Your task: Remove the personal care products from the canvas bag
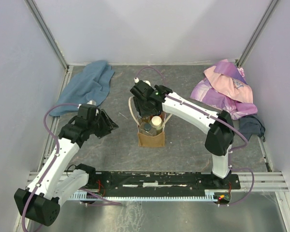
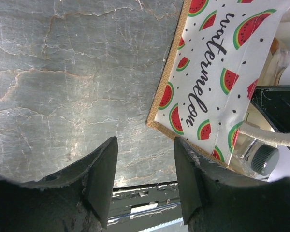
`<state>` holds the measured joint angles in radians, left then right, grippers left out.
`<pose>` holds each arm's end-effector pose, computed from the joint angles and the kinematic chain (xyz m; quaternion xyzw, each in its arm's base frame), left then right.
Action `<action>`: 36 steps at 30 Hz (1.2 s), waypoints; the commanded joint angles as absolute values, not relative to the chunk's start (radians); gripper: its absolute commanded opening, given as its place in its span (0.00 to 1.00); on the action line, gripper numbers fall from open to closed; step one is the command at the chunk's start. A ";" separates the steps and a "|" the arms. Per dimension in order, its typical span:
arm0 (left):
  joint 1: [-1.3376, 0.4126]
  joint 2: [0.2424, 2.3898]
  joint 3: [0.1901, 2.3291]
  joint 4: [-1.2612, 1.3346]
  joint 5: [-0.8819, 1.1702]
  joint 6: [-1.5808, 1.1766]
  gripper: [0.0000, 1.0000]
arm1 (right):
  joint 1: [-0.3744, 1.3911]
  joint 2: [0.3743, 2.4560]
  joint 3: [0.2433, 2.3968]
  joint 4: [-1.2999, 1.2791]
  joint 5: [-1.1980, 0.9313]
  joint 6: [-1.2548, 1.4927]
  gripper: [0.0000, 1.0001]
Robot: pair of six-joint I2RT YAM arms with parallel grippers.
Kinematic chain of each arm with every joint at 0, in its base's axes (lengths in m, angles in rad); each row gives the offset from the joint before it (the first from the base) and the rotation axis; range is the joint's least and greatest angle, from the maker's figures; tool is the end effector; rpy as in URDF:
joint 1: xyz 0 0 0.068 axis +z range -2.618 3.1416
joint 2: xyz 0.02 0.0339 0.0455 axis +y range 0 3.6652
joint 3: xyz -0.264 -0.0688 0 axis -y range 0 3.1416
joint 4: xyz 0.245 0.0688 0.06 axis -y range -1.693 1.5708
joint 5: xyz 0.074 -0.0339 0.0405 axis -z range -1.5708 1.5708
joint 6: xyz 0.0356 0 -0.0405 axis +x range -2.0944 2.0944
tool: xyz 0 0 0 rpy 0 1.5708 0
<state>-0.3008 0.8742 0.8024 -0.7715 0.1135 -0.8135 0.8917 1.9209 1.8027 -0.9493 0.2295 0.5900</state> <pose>0.1631 -0.0548 0.2766 -0.2171 0.9077 -0.2328 0.2735 0.2659 0.3165 0.2970 -0.1164 0.9555 0.0851 0.2574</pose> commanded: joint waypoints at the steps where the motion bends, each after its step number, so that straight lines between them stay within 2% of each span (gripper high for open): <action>1: -0.304 0.868 0.791 -0.752 0.118 -0.842 0.57 | 0.892 1.890 1.798 -0.894 0.332 0.597 0.38; 14: -0.304 0.858 0.749 -0.740 0.126 -0.854 0.57 | 0.897 1.761 1.854 -0.937 0.360 0.579 0.35; 23: -0.304 0.859 0.735 -0.726 0.137 -0.863 0.57 | 0.897 1.749 1.935 -0.971 0.351 0.562 0.28; 32: -0.304 0.858 0.720 -0.720 0.142 -0.864 0.57 | 0.897 1.742 1.937 -0.973 0.341 0.558 0.29; 36: -0.304 0.858 0.716 -0.719 0.142 -0.864 0.57 | 0.897 1.757 1.917 -0.956 0.308 0.567 0.37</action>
